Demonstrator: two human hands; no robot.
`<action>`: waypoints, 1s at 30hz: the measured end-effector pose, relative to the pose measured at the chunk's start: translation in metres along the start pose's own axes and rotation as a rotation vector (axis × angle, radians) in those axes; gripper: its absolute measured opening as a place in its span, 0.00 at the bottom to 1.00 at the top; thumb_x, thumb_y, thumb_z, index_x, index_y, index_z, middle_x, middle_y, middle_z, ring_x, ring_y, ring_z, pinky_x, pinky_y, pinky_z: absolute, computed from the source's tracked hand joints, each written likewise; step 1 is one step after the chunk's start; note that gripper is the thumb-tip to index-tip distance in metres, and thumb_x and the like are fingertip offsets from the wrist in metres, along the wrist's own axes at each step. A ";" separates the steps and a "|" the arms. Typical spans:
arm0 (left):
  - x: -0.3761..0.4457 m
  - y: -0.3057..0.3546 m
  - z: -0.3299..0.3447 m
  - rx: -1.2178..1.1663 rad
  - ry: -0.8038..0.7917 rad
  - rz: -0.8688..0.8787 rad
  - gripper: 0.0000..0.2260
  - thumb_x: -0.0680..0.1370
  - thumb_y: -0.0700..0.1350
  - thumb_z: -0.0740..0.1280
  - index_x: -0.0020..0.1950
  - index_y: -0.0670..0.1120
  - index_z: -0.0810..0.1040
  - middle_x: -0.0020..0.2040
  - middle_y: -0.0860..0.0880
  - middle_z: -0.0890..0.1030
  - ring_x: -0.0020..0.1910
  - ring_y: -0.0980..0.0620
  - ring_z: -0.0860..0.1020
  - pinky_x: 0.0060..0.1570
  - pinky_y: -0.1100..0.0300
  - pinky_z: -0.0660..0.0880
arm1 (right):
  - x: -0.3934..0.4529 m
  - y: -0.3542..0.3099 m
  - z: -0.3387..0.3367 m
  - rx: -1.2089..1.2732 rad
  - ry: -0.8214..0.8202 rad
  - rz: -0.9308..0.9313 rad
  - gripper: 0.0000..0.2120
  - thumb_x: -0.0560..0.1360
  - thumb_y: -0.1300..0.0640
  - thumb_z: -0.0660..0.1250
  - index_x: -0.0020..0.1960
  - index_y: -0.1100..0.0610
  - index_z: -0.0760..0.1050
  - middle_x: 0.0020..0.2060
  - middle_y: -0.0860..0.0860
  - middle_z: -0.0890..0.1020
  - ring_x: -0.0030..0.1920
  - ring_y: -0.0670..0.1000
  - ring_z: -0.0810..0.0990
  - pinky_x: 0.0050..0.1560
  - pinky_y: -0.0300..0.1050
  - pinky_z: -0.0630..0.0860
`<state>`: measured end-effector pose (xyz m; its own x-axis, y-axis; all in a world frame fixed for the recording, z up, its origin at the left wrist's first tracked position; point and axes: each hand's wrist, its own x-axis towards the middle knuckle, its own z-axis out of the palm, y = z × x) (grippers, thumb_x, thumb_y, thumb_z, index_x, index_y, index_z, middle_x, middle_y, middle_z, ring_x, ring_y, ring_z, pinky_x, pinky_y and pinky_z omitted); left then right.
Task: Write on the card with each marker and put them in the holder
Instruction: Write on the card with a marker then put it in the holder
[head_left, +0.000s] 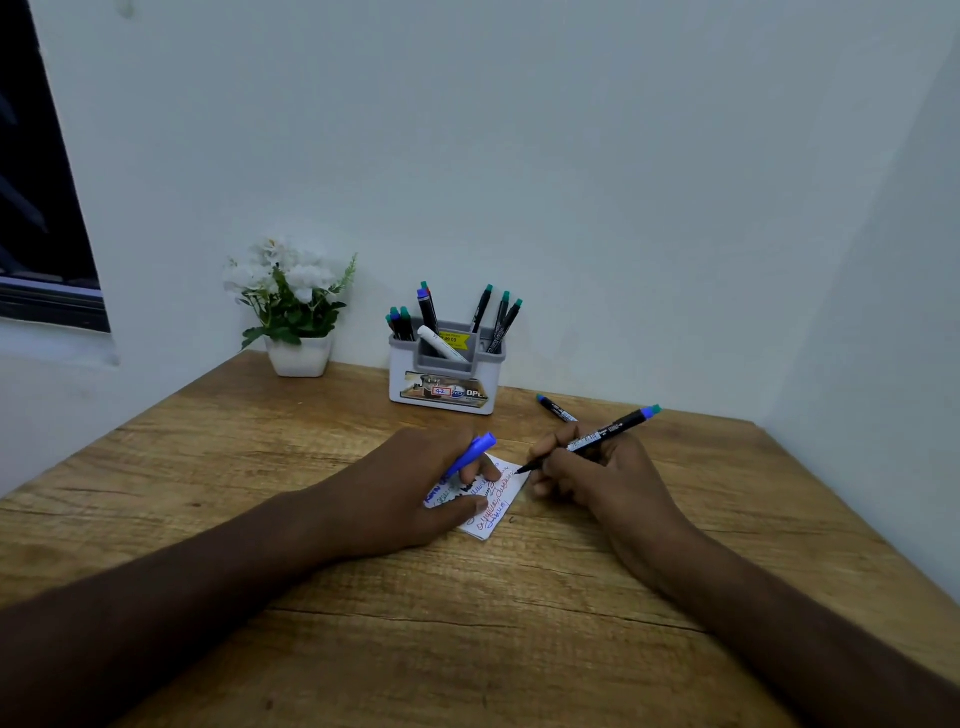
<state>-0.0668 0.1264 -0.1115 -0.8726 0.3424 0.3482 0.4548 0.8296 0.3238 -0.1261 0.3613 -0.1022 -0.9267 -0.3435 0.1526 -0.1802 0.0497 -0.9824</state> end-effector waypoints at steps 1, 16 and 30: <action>-0.001 0.000 -0.001 0.015 -0.016 -0.014 0.07 0.81 0.59 0.69 0.53 0.61 0.72 0.49 0.64 0.77 0.50 0.63 0.75 0.44 0.72 0.66 | 0.001 0.000 0.000 0.012 0.017 0.002 0.08 0.77 0.70 0.68 0.46 0.63 0.85 0.41 0.62 0.88 0.40 0.58 0.86 0.48 0.52 0.83; -0.003 0.013 -0.008 0.006 -0.094 -0.057 0.23 0.83 0.65 0.44 0.57 0.56 0.74 0.47 0.57 0.77 0.48 0.56 0.74 0.52 0.52 0.73 | -0.011 -0.008 0.005 0.229 -0.003 -0.187 0.11 0.76 0.56 0.73 0.51 0.63 0.85 0.41 0.61 0.87 0.39 0.55 0.85 0.42 0.46 0.84; -0.003 0.011 -0.007 -0.003 -0.104 -0.062 0.12 0.86 0.63 0.46 0.54 0.66 0.69 0.47 0.60 0.75 0.48 0.59 0.73 0.52 0.57 0.73 | -0.013 -0.007 0.012 0.208 0.069 -0.154 0.10 0.80 0.58 0.72 0.53 0.65 0.84 0.40 0.62 0.87 0.37 0.55 0.85 0.40 0.45 0.84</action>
<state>-0.0583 0.1312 -0.1027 -0.9129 0.3345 0.2340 0.3995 0.8496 0.3442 -0.1086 0.3539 -0.0982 -0.9152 -0.2665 0.3023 -0.2561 -0.1948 -0.9468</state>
